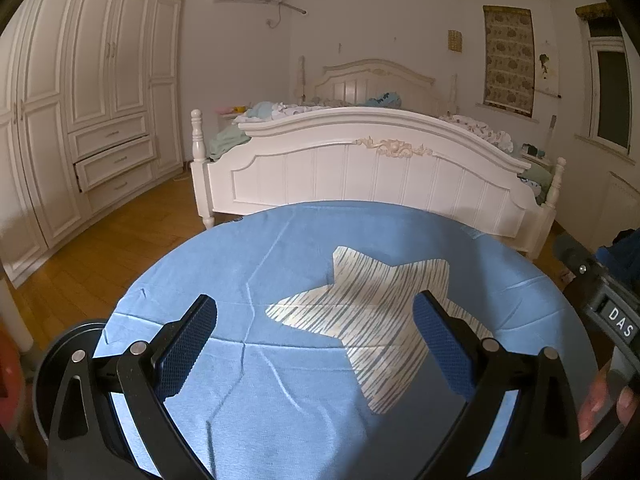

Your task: Collect trash

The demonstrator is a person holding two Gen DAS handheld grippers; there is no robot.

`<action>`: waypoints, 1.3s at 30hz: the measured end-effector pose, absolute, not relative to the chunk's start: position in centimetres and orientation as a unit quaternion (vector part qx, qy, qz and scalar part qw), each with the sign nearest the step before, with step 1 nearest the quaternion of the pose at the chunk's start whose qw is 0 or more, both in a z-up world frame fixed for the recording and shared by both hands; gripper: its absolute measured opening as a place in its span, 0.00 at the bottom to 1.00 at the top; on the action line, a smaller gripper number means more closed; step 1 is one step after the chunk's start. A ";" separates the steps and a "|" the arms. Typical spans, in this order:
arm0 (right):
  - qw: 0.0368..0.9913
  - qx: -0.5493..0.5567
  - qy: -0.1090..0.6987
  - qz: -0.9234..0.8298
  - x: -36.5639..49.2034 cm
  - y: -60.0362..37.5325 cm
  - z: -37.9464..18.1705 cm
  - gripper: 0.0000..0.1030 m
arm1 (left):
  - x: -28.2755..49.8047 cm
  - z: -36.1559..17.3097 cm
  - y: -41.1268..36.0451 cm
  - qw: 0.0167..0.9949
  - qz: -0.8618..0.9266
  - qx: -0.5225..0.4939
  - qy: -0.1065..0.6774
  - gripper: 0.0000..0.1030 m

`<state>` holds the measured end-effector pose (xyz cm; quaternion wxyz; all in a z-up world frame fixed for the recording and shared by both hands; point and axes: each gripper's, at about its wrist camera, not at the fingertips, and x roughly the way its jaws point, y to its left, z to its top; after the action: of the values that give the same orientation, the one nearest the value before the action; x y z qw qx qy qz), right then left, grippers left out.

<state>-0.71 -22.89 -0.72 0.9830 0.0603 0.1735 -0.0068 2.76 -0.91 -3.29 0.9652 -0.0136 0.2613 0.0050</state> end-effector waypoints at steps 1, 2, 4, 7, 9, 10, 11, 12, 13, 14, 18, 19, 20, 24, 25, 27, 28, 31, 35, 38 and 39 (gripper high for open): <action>0.983 0.060 0.173 -0.007 -0.5 -22.9 -0.7 0.95 | 2.7 -3.3 -1.0 0.965 0.006 -0.013 0.262 0.95; 0.983 0.060 0.174 -0.006 -0.4 -23.1 -0.8 0.95 | 2.7 -3.3 -1.0 0.965 0.006 -0.012 0.262 0.95; 0.983 0.061 0.175 -0.003 0.0 -23.5 -0.8 0.95 | 2.7 -3.3 -1.1 0.965 0.006 -0.012 0.262 0.95; 0.983 0.060 0.175 -0.003 0.1 -23.5 -0.8 0.95 | 2.7 -3.3 -1.1 0.965 0.007 -0.012 0.262 0.95; 0.983 0.060 0.175 -0.003 0.1 -23.5 -0.7 0.95 | 2.7 -3.3 -1.1 0.965 0.005 -0.012 0.263 0.95; 0.983 0.061 0.175 -0.003 0.1 -23.5 -0.7 0.95 | 2.7 -3.3 -1.2 0.965 0.005 -0.012 0.263 0.95; 0.983 0.061 0.175 -0.003 0.0 -23.6 -0.8 0.95 | 2.7 -3.3 -1.2 0.965 0.006 -0.011 0.263 0.95; 0.983 0.061 0.175 -0.003 0.1 -23.5 -0.7 0.95 | 2.7 -3.3 -1.3 0.965 0.006 -0.011 0.264 0.95; 0.983 0.061 0.176 -0.003 0.0 -23.6 -0.8 0.95 | 2.8 -3.4 -1.3 0.964 0.005 -0.011 0.264 0.95; 0.983 0.061 0.176 -0.003 0.2 -23.6 -0.7 0.95 | 2.8 -3.4 -1.3 0.964 0.005 -0.011 0.265 0.95; 0.982 0.061 0.176 -0.003 0.1 -23.6 -0.8 0.95 | 2.9 -3.5 -1.4 0.964 0.005 -0.011 0.266 0.95; 0.983 0.061 0.176 -0.003 0.2 -23.6 -0.7 0.95 | 2.9 -3.5 -1.5 0.964 0.005 -0.011 0.266 0.95; 0.983 0.061 0.176 -0.003 0.1 -23.6 -0.7 0.95 | 2.9 -3.5 -1.5 0.964 0.005 -0.011 0.266 0.95; 0.983 0.061 0.176 -0.003 0.1 -23.6 -0.7 0.95 | 2.9 -3.5 -1.6 0.964 0.005 -0.011 0.266 0.95; 0.982 0.061 0.176 -0.002 0.4 -23.7 -0.7 0.95 | 2.9 -3.5 -1.6 0.964 0.004 -0.011 0.266 0.95; 0.983 0.061 0.176 -0.002 0.3 -23.7 -0.7 0.95 | 2.9 -3.5 -1.6 0.964 0.004 -0.011 0.265 0.95; 0.982 0.061 0.176 -0.002 0.4 -23.7 -0.7 0.95 | 2.9 -3.6 -1.5 0.964 0.003 -0.011 0.265 0.95; 0.982 0.061 0.177 -0.002 0.4 -23.8 -0.7 0.95 | 2.7 -3.7 -1.5 0.965 0.001 -0.008 0.261 0.95; 0.983 0.061 0.176 -0.002 0.4 -23.8 -0.7 0.95 | 2.7 -3.7 -1.5 0.965 0.000 -0.007 0.261 0.95; 0.982 0.061 0.177 -0.002 0.4 -23.8 -0.6 0.95 | 2.9 -3.8 -1.2 0.963 0.003 -0.010 0.269 0.95; 0.982 0.060 0.177 -0.002 0.4 -23.8 -0.7 0.95 | 3.0 -3.9 -1.2 0.962 0.002 -0.013 0.272 0.95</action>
<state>0.37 -23.80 -0.67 0.9823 0.0605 0.1774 -0.0019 2.99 -1.18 -3.89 0.9622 -0.0128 0.2722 0.0022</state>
